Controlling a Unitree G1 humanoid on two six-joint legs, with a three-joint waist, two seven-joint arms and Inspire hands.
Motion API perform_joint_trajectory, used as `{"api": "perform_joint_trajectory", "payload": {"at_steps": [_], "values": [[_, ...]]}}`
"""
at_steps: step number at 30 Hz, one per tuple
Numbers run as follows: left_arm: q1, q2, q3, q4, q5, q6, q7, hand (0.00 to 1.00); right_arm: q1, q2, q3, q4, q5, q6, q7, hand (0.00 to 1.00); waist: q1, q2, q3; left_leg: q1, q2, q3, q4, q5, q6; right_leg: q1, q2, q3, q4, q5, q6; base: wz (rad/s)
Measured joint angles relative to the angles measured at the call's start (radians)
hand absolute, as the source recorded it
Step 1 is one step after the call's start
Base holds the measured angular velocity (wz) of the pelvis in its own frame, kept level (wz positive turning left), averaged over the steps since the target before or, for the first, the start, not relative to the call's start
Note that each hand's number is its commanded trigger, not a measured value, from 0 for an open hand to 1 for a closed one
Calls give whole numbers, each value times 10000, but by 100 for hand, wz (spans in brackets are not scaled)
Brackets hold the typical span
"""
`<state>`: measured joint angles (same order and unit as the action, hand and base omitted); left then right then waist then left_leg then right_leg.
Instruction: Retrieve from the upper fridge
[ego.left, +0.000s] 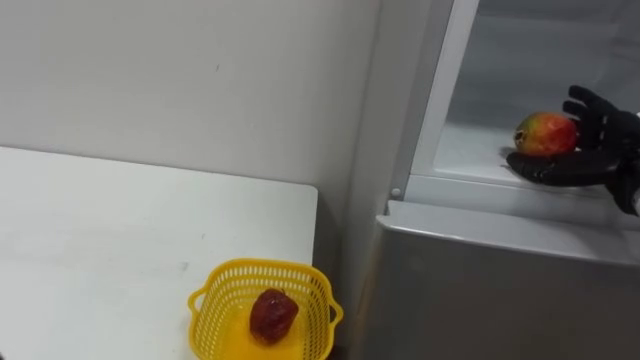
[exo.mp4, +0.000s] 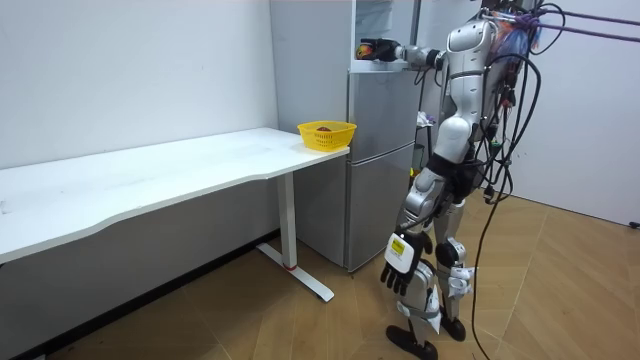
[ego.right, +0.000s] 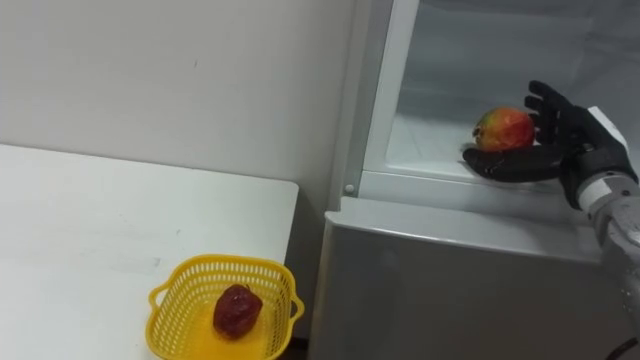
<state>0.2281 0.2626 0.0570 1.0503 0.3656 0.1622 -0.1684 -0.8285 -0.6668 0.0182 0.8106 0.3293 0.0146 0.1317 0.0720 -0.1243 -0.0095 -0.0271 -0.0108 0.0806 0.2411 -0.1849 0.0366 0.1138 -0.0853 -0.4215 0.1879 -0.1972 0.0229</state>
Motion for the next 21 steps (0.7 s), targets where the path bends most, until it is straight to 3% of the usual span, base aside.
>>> {"api": "perform_joint_trajectory", "payload": {"at_steps": [12,13,14,15,21], "values": [[-50,63,-9,4,-4,185,-181,0,-286,-100,3,522,14,105,451,0,92,-22,50,31,0,-10,6,1,1,41,4,66,2,0,0,0],[-50,63,-10,4,-4,194,-185,0,-286,-101,1,522,17,105,458,24,91,-33,57,31,1,-12,5,0,1,41,5,66,2,0,0,0],[-51,62,-12,4,-4,194,-187,0,-286,-101,-2,522,18,105,461,55,89,-36,59,31,1,-12,5,0,1,41,5,67,2,0,0,0],[-57,63,-12,4,-4,195,-188,0,-286,-101,-1,522,39,105,462,100,113,-39,61,32,0,-11,4,0,1,40,3,70,2,0,0,0],[-110,77,-19,5,-1,195,-189,0,-286,-107,23,520,158,103,460,100,123,-80,84,42,1,-5,-2,8,0,39,4,69,3,0,0,0]]}}
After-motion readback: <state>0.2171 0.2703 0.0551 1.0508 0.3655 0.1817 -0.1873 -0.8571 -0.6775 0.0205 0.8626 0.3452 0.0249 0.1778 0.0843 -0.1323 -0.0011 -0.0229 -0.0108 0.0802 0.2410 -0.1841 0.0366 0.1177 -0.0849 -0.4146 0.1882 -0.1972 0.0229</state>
